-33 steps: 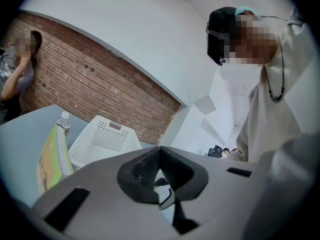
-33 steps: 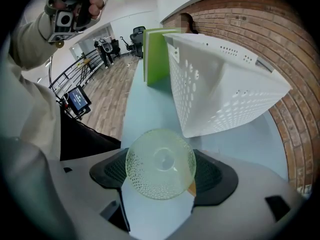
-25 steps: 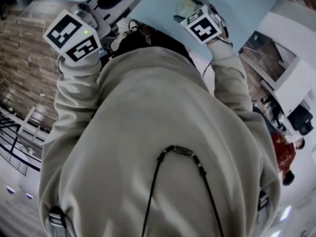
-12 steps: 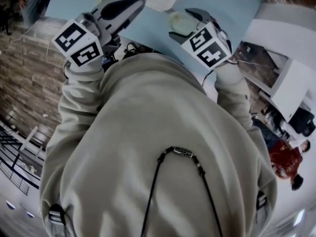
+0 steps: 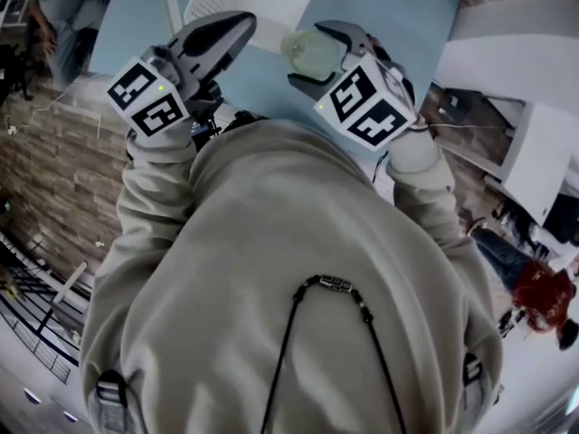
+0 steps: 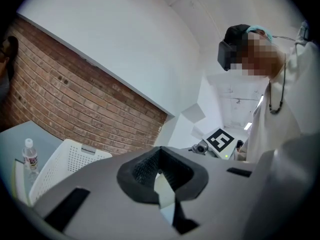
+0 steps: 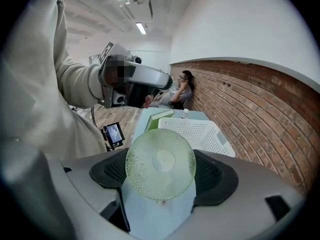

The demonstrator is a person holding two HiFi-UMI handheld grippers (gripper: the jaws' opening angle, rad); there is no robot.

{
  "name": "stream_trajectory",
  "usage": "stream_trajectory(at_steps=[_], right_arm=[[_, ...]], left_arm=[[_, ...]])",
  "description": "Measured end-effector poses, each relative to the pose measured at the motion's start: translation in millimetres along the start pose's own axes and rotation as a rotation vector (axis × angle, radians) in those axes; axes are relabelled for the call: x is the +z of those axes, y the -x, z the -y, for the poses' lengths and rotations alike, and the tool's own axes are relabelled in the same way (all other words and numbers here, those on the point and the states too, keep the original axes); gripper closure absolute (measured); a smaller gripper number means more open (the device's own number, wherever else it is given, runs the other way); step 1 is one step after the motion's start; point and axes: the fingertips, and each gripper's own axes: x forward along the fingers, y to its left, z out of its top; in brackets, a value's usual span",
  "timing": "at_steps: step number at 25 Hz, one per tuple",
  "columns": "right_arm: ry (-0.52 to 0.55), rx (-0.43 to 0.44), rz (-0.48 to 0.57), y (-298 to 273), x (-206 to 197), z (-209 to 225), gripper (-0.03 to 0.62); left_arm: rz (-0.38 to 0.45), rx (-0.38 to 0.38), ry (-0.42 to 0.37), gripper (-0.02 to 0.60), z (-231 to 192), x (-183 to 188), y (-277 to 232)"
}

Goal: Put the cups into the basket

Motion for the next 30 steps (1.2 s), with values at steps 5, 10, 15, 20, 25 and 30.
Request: stream_trajectory(at_steps=[5, 10, 15, 20, 25, 30], right_arm=[[0.01, 0.032, 0.0, -11.3, 3.6, 9.1, 0.203], [-0.008, 0.04, -0.001, -29.6, 16.6, 24.7, 0.203], [-0.023, 0.039, -0.036, -54.6, 32.5, 45.3, 0.203], [-0.041, 0.038, -0.084, -94.5, 50.7, 65.7, 0.203], [-0.07, 0.053, -0.136, -125.7, 48.2, 83.2, 0.203], [-0.089, 0.063, -0.192, -156.8, 38.6, 99.6, 0.203]], left_arm=[[-0.005, 0.027, 0.068, 0.584, -10.7, -11.8, 2.9], [-0.004, 0.035, 0.071, 0.584, -39.0, -2.3, 13.8], [0.007, 0.004, 0.059, 0.584, -69.4, 16.9, 11.2], [0.001, -0.038, 0.089, 0.584, -111.1, 26.6, 18.1], [-0.005, -0.054, 0.128, 0.584, -147.7, 28.0, 14.8], [-0.011, -0.067, 0.17, 0.584, -178.3, 24.0, 12.3]])
